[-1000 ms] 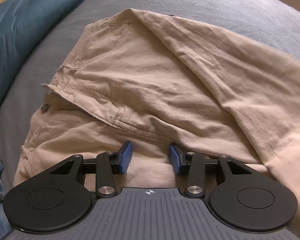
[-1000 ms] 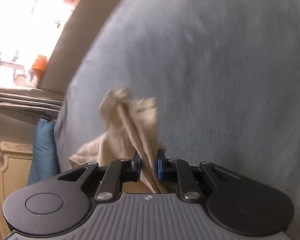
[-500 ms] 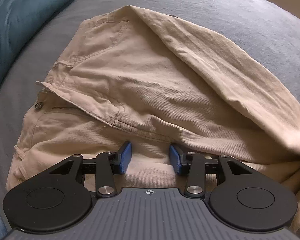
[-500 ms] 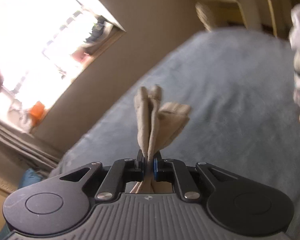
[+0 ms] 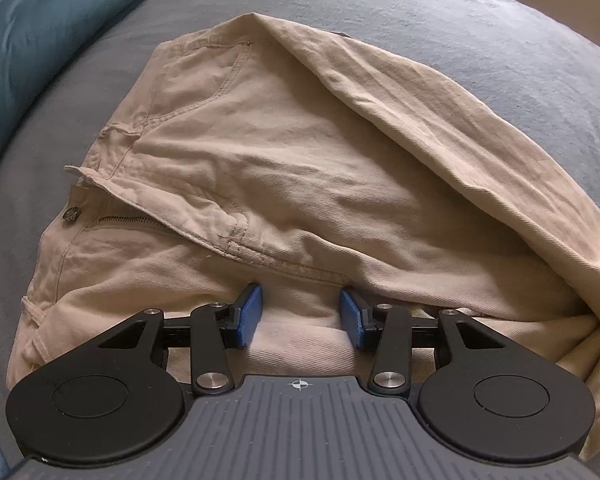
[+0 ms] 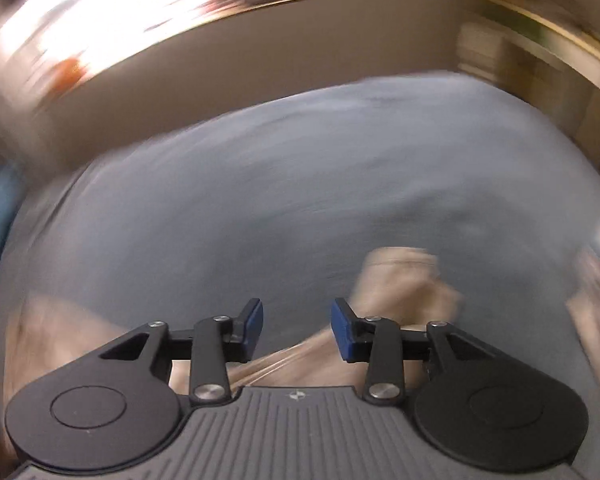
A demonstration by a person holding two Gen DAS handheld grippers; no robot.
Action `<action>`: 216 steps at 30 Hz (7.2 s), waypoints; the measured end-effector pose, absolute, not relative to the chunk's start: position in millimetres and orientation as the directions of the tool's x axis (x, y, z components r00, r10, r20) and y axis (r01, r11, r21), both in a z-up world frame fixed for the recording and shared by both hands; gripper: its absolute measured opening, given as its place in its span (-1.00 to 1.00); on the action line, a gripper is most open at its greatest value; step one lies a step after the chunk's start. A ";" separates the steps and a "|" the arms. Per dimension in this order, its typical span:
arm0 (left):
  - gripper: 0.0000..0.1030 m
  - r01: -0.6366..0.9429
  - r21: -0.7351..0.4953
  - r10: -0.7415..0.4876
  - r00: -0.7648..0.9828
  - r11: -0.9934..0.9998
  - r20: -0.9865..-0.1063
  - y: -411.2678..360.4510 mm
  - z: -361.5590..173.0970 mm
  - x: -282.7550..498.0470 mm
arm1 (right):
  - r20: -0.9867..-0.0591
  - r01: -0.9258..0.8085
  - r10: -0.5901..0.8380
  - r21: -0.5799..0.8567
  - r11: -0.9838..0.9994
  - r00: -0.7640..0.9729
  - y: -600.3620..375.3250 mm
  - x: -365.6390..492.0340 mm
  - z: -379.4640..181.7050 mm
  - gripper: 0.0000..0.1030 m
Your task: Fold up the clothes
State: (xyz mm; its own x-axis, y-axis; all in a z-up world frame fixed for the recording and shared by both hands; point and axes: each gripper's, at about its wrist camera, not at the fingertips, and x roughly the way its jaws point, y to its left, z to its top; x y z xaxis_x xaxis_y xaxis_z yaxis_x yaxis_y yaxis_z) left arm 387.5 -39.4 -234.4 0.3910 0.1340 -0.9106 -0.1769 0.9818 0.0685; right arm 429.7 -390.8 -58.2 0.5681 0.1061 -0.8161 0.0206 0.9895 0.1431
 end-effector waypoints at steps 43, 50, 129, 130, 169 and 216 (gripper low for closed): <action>-0.13 -0.178 0.079 0.147 0.410 0.981 -0.900 -38.7 -238.1 386.6 | -0.800 -0.191 0.207 0.117 0.975 0.564 -262.0 586.3 -90.9 0.16; -0.12 -0.174 0.088 0.153 0.404 0.981 -0.902 -39.7 -237.8 387.8 | -0.873 0.113 0.113 0.188 0.976 0.473 -369.8 564.5 -110.1 0.21; 0.17 -0.189 0.170 0.232 0.389 0.967 -0.892 -38.9 -235.2 388.3 | -0.873 0.470 0.374 0.485 0.737 0.314 -425.1 556.9 -183.9 0.08; 0.17 -0.190 0.169 0.232 0.389 0.967 -0.892 -38.7 -235.2 388.3 | -0.881 0.494 0.375 0.473 0.730 0.290 -425.1 560.4 -194.5 -0.01; 0.22 -0.203 0.129 0.198 0.370 0.971 -0.908 -32.5 -235.3 392.6 | -0.928 0.958 0.367 0.157 0.238 0.061 -456.5 159.3 -185.5 -0.94; 0.31 -0.185 -0.085 0.001 0.418 0.979 -0.908 8.8 -214.9 379.6 | -0.943 0.007 -0.231 -0.236 0.972 0.239 -421.1 534.9 -104.6 0.40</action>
State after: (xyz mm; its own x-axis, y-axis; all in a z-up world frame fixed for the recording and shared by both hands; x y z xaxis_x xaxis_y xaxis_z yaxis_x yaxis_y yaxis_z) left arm 379.6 8.8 -214.9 0.4180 0.0007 -0.9085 -0.1855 0.9790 -0.0846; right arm 534.9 -421.1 -104.6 0.2389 -0.2309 -0.9432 0.0073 0.9717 -0.2360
